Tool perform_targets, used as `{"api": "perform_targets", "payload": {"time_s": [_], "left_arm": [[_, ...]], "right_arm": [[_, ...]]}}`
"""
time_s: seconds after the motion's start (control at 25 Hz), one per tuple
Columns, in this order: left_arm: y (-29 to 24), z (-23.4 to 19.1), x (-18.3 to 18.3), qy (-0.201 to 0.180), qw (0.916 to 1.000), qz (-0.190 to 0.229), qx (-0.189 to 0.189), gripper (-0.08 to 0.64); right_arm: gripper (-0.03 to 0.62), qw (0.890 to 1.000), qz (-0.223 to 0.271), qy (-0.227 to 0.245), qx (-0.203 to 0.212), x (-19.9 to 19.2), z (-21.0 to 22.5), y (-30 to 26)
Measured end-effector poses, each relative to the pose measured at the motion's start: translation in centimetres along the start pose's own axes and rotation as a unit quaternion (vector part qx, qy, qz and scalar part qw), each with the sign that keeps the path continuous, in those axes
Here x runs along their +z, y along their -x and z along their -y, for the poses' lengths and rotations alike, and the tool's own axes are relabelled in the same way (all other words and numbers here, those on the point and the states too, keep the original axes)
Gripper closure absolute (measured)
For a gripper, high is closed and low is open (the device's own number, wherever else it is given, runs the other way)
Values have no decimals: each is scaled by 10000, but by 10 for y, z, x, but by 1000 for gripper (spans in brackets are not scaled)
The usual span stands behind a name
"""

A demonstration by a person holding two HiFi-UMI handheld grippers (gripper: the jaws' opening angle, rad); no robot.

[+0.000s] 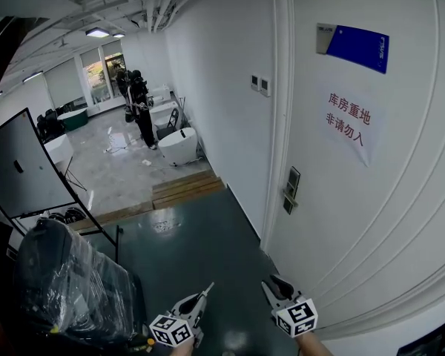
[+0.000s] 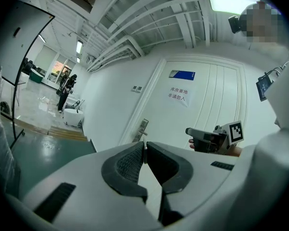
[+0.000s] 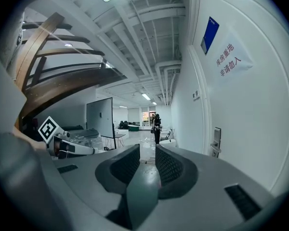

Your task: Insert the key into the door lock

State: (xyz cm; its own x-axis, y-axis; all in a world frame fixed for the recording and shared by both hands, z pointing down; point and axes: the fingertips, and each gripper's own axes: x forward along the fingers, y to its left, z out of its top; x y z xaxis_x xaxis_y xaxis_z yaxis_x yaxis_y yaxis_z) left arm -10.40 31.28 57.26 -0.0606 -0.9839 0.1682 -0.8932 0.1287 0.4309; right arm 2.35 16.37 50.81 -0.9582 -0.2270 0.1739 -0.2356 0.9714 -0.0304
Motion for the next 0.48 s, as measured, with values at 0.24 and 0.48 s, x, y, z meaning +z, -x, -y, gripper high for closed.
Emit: {"api": "perform_targets", "payload": {"time_s": [0.24, 0.48], "left_arm": [[6, -32, 6, 8, 10000, 14, -35, 528], [9, -54, 7, 65, 9999, 34, -74, 528]], "right_arm": [[500, 10000, -16, -25, -70, -7, -13, -26], [500, 9999, -6, -19, -130, -12, -24, -41]]}}
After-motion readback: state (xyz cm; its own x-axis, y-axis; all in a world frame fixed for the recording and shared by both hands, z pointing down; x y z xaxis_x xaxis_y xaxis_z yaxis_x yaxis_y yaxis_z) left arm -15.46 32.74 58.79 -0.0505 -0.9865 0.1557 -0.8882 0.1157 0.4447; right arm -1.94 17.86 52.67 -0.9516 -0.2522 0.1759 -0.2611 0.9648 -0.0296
